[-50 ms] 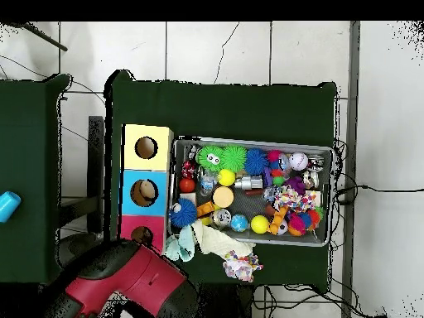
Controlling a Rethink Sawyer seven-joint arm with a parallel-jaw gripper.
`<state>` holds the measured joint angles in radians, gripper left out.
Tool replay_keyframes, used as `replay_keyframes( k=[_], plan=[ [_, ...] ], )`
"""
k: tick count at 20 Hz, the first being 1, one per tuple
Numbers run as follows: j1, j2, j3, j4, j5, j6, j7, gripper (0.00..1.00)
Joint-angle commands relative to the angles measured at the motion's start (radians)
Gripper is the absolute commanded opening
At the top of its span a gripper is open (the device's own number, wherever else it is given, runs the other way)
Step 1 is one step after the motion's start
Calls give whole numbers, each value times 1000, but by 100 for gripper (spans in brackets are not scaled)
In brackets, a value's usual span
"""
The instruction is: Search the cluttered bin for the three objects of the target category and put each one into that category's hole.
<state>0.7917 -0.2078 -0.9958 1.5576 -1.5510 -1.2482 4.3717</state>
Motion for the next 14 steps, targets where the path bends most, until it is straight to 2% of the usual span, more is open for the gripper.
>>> replay_keyframes(
  k=[1, 9, 14],
  plan=[
    [-38, 60, 6, -127, -53, 62, 324, 0],
    [-51, 221, -60, -127, -35, 340, 206, 0],
    [-84, 249, -40, -139, -50, 422, 109, 0]
  ],
)
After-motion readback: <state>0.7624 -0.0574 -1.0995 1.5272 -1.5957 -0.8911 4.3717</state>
